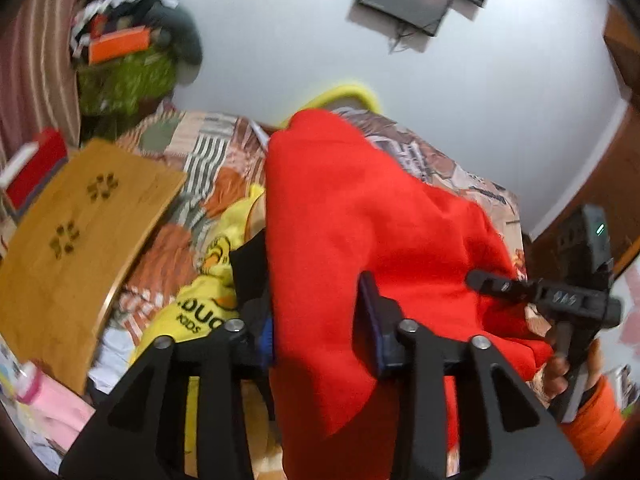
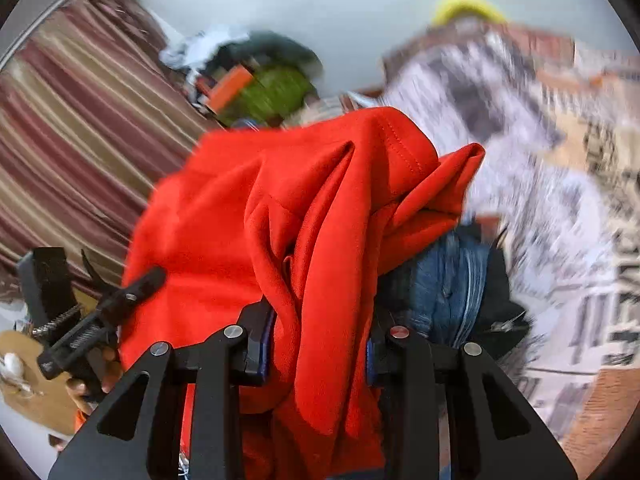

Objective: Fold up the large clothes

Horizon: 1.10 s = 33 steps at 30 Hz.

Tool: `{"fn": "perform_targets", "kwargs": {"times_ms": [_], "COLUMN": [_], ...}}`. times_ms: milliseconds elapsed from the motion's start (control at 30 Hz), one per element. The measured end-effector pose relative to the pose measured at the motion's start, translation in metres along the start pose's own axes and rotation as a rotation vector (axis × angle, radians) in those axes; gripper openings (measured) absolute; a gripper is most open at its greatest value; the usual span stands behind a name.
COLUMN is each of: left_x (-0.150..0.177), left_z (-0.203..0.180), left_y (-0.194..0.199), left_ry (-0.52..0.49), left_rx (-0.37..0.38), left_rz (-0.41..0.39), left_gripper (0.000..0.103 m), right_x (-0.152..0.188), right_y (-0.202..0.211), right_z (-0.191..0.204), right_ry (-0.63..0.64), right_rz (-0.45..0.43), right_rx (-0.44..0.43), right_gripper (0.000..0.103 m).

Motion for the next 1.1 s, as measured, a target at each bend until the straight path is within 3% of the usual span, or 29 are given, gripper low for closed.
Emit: {"fn": "perform_targets", "kwargs": {"times_ms": [133, 200, 400, 500, 667, 800, 933, 1100], "left_x": [0.002, 0.003, 0.006, 0.007, 0.006, 0.006, 0.018, 0.044], "left_z": [0.007, 0.001, -0.03, -0.045, -0.082, -0.12, -0.158, -0.186], "left_y": [-0.005, 0.0, 0.028, 0.053, 0.121, 0.191, 0.262, 0.325], "left_ry": [0.046, 0.012, -0.122, -0.141, -0.156, -0.218, -0.248, -0.253], "left_rx": [0.031, -0.009, -0.164, -0.181, -0.138, -0.125, -0.078, -0.053], "left_rz": [0.0, -0.009, -0.05, -0.078, -0.186, -0.323, -0.46, -0.589], "left_gripper": [0.047, 0.047, 0.047, 0.047, 0.047, 0.047, 0.047, 0.047], "right_x": [0.005, 0.006, 0.014, 0.018, 0.023, 0.034, 0.053, 0.085], "right_y": [-0.005, 0.004, 0.061, 0.093, 0.16, 0.219, 0.271, 0.318], "right_z": [-0.011, -0.008, 0.012, 0.025, 0.067, 0.111, 0.149, 0.188], "right_ry": [-0.033, -0.002, 0.071, 0.12, 0.268, 0.356, 0.413, 0.472], "right_rz": [0.001, 0.014, -0.02, -0.071, -0.219, -0.376, -0.522, -0.672], "right_rx": [-0.013, 0.018, 0.162, 0.171, 0.207, 0.192, 0.164, 0.146], "right_gripper": [0.034, 0.042, 0.043, 0.043, 0.043, 0.043, 0.043, 0.043]}}
Point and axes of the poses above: each gripper's, at about its wrist camera, not at the fingertips, and y roughly against the way its jaws point, z to its left, x to its underside, the point moved 9 cm from there along -y, roughly the way its jaws point, and after that the axes turned 3 degrees about -z, right-handed, at the moved point
